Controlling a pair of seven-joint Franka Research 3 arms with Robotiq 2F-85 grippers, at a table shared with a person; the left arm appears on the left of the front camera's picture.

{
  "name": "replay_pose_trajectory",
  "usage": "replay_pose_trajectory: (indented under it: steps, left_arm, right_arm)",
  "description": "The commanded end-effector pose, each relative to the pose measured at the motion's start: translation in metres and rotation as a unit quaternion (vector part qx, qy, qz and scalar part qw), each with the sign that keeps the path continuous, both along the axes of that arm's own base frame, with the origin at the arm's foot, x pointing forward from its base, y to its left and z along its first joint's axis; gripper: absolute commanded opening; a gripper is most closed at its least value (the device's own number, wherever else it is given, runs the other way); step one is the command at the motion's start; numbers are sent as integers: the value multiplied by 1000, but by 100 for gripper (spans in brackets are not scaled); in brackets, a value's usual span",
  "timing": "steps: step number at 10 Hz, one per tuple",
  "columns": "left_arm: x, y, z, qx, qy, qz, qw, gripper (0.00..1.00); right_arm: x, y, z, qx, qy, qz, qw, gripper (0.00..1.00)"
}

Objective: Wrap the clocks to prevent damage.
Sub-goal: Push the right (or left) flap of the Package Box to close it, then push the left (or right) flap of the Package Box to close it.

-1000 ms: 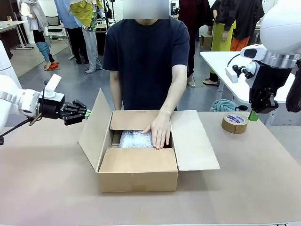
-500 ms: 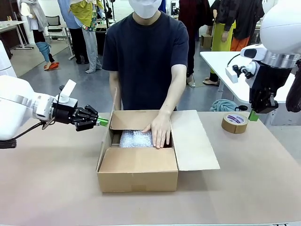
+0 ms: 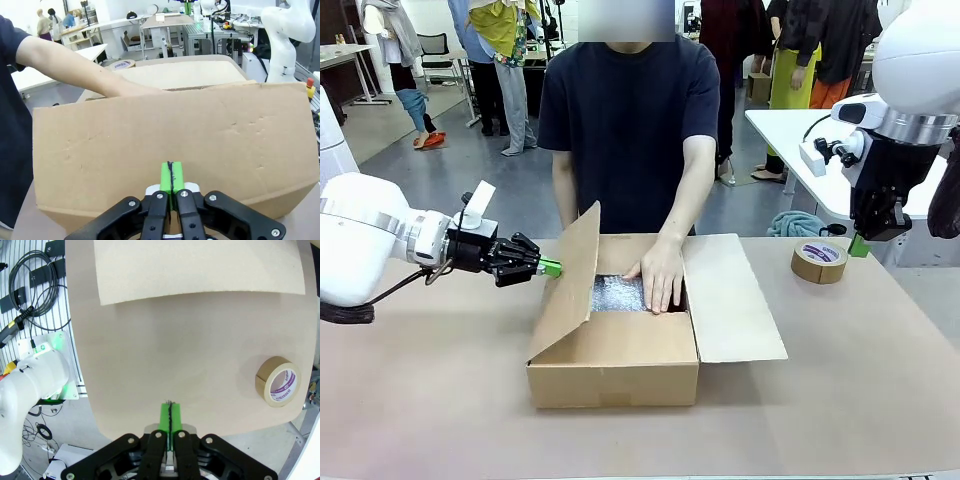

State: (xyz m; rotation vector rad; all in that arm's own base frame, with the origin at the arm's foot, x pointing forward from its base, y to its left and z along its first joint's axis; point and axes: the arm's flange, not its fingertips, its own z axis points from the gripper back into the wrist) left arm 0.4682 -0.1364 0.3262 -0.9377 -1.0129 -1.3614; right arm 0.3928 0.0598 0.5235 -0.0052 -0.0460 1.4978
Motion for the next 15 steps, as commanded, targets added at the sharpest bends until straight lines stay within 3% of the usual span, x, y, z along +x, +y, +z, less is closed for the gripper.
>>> replay_pose_trajectory:
  steps: [1,6,8,15]
  left_arm:
    - [2,-10,-20,-21,-18,-5,1000,0]
    - [4,-21,-43,-5,-13,-34,999,0]
    - [5,-16,-28,-10,7,-25,1000,0]
    - [5,-16,-28,-10,7,-25,1000,0]
  right_arm:
    - [0,0,0,3,-2,-1,1000,1]
    - [0,0,0,3,-2,-1,1000,1]
    - [0,0,0,3,-2,-1,1000,1]
    - [0,0,0,3,-2,-1,1000,1]
